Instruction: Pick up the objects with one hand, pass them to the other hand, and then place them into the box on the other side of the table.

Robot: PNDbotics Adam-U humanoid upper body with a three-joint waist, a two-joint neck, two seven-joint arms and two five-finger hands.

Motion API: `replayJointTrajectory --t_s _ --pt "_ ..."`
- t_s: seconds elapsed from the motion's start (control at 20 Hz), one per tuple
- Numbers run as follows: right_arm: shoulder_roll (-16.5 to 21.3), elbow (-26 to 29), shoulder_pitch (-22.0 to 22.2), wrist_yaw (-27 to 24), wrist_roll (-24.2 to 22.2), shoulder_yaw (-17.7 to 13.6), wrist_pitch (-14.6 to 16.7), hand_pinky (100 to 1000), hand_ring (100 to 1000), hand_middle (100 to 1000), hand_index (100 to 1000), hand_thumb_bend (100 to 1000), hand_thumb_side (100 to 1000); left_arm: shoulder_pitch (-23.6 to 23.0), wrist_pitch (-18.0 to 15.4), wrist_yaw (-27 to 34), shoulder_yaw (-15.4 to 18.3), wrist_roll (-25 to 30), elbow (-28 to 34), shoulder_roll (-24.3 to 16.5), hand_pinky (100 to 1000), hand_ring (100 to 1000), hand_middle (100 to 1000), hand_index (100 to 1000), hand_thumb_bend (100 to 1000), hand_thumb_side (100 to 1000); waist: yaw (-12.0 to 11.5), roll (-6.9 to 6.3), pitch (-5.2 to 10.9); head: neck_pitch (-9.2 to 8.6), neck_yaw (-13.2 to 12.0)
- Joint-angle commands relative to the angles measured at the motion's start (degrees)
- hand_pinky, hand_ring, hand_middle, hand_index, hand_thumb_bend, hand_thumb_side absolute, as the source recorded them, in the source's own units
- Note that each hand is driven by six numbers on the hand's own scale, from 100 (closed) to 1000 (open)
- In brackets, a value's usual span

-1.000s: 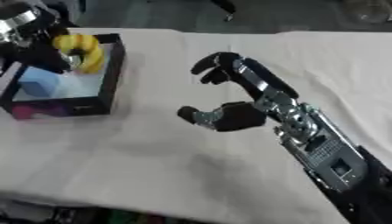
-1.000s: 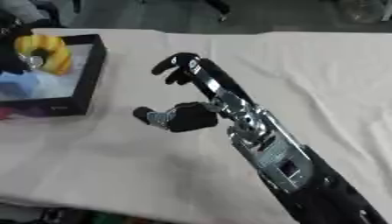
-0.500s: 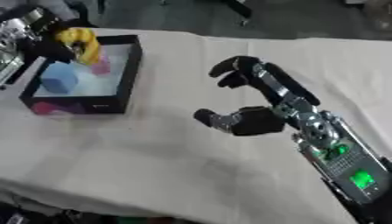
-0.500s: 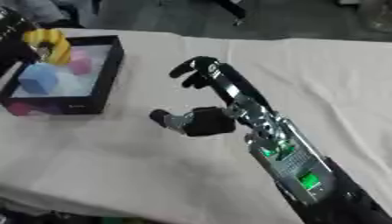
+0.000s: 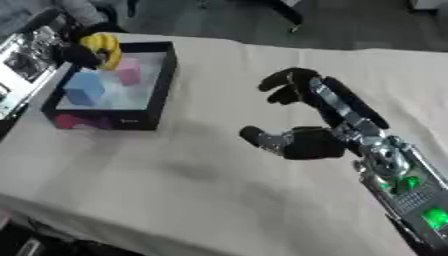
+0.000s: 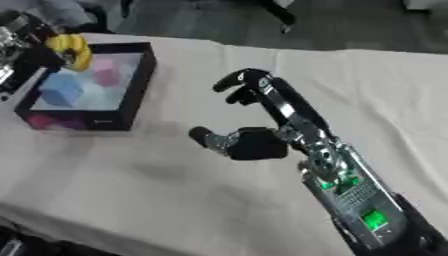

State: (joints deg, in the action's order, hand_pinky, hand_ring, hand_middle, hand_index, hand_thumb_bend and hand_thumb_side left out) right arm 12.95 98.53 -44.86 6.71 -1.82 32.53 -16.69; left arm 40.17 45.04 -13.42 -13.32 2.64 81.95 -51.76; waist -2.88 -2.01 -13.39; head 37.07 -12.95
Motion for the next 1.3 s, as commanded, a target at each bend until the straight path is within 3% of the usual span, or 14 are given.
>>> replayJointTrajectory --t_s 0.05,0.1,0.2,0.25,0.4,0.7,0.8,0.9,0.95,1.0,1.1,1.3 --pt "0.5 1.1 -0.8 -0.3 0.4 -0.7 0.1 790 713 767 718 545 281 1.5 -0.7 -3.2 -0.1 -0.2 -1.8 -0.9 803 670 583 747 378 100 0.0 0.58 -0.2 -0.74 -0.2" --pt "0.5 1.1 -0.8 -0.4 0.4 -0.7 0.1 790 713 767 718 551 281 1.6 -0.7 -4.1 -0.2 0.1 -2.3 -0.8 822 705 619 791 465 161 0.1 0.56 -0.22 -0.71 -0.2" --pt "0.6 1.1 -0.7 -0.4 0.5 -0.7 0.1 791 713 767 717 551 281 1.7 -0.6 -5.7 -0.2 0.6 -3.1 -0.6 841 740 659 830 554 273 0.1 0.52 -0.26 -0.64 -0.1" --pt "0.6 1.1 -0.7 -0.5 0.6 -0.7 0.1 791 712 766 717 552 280 1.7 -0.6 -6.3 -0.2 1.1 -3.3 -0.5 852 761 679 853 675 401 0.1 0.51 -0.27 -0.59 0.0" --pt "0.6 1.1 -0.6 -0.6 0.7 -0.8 0.0 791 712 766 717 553 280 1.7 -0.3 -8.1 -0.3 2.8 -3.7 -0.4 864 782 698 873 822 485 0.2 0.5 -0.26 -0.43 0.4" --pt "0.7 1.3 -0.4 -0.7 1.0 -1.0 0.0 792 712 767 717 551 279 1.6 -0.1 -10.4 0.4 4.2 -3.3 -0.3 860 771 692 880 877 637 0.4 0.62 0.05 -0.11 2.1" --pt "0.7 1.4 -0.4 -0.8 1.1 -1.1 -0.1 792 712 767 717 572 272 1.5 -0.1 -10.2 0.7 3.7 -2.7 -0.3 857 765 690 878 875 641 0.4 0.68 0.21 -0.09 2.7" --pt "0.8 1.6 -0.2 -0.9 1.3 -1.4 -0.1 791 712 767 717 571 272 1.2 -0.6 -9.3 1.4 2.3 -1.2 -0.3 843 751 691 865 750 658 0.4 0.78 0.35 0.1 3.3" --pt "0.9 1.7 -0.2 -1.0 1.4 -1.5 -0.1 790 713 767 717 570 272 0.9 -1.0 -8.4 2.0 1.0 -0.2 -0.3 833 752 716 857 516 698 0.4 0.83 0.41 0.2 3.6" --pt "0.9 1.7 -0.1 -1.0 1.5 -1.6 -0.2 790 713 767 716 568 272 0.5 -1.4 -7.0 2.6 -0.7 1.0 -0.3 820 769 745 849 365 650 0.4 0.86 0.46 0.26 3.8" --pt "1.1 1.8 -0.1 -1.0 1.8 -2.0 -0.3 789 713 767 716 572 270 -0.6 -2.9 -2.4 3.4 -4.4 4.0 -0.3 820 788 772 849 330 566 0.4 0.91 0.55 0.3 4.2" --pt "1.3 2.0 0.1 -1.1 2.3 -2.6 -0.4 789 713 763 716 582 265 -3.6 -6.6 8.8 3.9 -12.0 11.1 -0.4 808 772 766 851 294 564 0.4 1.04 0.71 0.42 4.9"
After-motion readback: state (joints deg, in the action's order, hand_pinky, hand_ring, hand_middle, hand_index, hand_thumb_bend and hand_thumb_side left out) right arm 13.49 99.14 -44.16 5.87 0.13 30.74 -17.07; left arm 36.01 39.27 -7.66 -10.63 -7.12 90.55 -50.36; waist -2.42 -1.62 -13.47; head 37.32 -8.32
